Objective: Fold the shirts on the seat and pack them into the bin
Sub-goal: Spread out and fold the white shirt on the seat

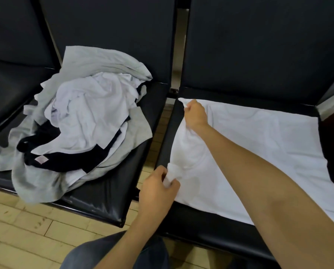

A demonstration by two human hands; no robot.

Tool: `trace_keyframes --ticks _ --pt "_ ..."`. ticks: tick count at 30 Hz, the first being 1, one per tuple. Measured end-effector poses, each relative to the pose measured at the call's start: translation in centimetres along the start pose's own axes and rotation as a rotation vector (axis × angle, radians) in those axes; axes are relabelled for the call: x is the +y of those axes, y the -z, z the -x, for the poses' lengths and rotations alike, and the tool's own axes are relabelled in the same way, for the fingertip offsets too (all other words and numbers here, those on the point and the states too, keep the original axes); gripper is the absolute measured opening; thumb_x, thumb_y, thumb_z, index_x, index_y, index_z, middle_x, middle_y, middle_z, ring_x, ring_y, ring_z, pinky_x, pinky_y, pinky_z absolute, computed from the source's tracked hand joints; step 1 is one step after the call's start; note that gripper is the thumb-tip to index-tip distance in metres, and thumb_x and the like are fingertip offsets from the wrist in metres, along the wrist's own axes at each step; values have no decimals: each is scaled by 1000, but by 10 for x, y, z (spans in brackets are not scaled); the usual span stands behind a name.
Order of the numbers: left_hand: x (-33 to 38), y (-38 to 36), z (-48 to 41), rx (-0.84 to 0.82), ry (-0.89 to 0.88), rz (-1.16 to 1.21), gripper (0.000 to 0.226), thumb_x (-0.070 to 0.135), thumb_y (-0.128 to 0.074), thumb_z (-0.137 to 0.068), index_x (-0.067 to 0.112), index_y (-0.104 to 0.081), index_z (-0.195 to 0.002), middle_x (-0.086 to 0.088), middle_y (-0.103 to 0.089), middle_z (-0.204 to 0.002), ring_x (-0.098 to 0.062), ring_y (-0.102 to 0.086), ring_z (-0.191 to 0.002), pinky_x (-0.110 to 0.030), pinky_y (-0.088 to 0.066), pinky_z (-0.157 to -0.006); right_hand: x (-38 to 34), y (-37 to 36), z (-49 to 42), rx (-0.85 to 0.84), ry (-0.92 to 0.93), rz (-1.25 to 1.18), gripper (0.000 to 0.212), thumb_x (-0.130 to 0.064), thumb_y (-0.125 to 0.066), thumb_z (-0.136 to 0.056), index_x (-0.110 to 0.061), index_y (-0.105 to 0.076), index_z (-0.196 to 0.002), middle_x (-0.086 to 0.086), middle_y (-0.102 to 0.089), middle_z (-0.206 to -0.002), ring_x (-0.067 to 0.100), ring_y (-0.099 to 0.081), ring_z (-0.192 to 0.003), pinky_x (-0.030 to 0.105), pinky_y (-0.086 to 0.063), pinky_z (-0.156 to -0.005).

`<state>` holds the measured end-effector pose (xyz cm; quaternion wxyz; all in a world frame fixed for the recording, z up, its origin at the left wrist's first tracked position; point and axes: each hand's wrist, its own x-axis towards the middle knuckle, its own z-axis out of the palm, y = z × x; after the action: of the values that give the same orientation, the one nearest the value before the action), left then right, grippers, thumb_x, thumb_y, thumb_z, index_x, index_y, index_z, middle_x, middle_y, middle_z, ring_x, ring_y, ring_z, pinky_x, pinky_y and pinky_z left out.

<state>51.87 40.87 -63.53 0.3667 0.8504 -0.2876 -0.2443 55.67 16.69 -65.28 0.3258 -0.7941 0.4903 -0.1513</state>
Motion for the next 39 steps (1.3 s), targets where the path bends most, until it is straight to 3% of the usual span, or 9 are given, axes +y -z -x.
trace_keyframes --ticks 6,12,14,19,24,27,30,36,39 --pt "30 -24 22 60 -222 330 19 9 -66 -84 19 -53 -74 1 -54 -69 -3 -48 -59 -12 -40 -53 35 67 -5 146 -296 -594 18 -14 -46 -95 -11 -53 -112 4 -52 -100 19 -51 -91 29 -42 -76" --pt "39 -88 38 -169 -540 -86 26 19 -61 -91 21 -54 -115 8 -57 -110 -7 -58 -93 -18 -50 -80 106 102 9 139 -374 -424 54 -4 -42 -94 -18 -26 -144 9 -52 -106 23 -51 -93 32 -44 -79" --pt "38 -102 38 -184 -596 -262 36 16 -74 -78 22 -57 -109 8 -62 -100 -8 -62 -85 -14 -49 -70 114 105 13 89 -319 -413 60 -5 -43 -96 -22 -19 -148 7 -54 -104 21 -53 -93 32 -46 -84" --pt "38 -115 37 -138 -689 -314 43 20 -90 -49 27 -54 -71 15 -54 -66 -1 -50 -53 -6 -40 -49 118 108 9 50 -168 -191 32 -2 -48 -95 -9 -60 -124 8 -56 -130 24 -53 -117 25 -41 -96" --pt "35 -113 37 -100 -767 -332 21 37 -74 -71 26 -56 -72 13 -55 -67 -1 -52 -56 -13 -48 -51 120 110 13 36 -157 -107 35 -10 -49 -96 -8 -55 -131 9 -53 -135 25 -50 -123 26 -37 -102" --pt "40 -111 41 -76 -756 -363 40 62 -44 -84 27 -61 -77 14 -58 -73 -1 -54 -65 -13 -47 -60 125 124 20 66 -117 -135 26 -16 -51 -97 -9 -64 -119 7 -55 -131 24 -55 -116 23 -41 -92" --pt "42 -116 46 -69 -883 -398 37 55 -46 -86 24 -67 -89 10 -61 -85 -6 -53 -77 -18 -47 -69 146 153 28 147 -123 -109 20 -17 -51 -96 -12 -68 -105 9 -56 -126 23 -58 -104 24 -44 -85" --pt "58 -161 69 -162 -1149 -432 21 33 -52 -85 20 -68 -91 3 -62 -92 -14 -55 -83 -22 -36 -77 212 207 52 158 -281 24 25 -20 -53 -95 -12 -66 -114 14 -54 -129 32 -54 -114 36 -47 -95" --pt "91 -199 84 -228 -1202 -479 26 42 -53 -84 26 -66 -100 7 -62 -99 -11 -57 -87 -21 -42 -81 230 224 59 143 -334 -38 33 -22 -56 -95 -11 -59 -126 13 -49 -135 29 -54 -116 27 -46 -88"
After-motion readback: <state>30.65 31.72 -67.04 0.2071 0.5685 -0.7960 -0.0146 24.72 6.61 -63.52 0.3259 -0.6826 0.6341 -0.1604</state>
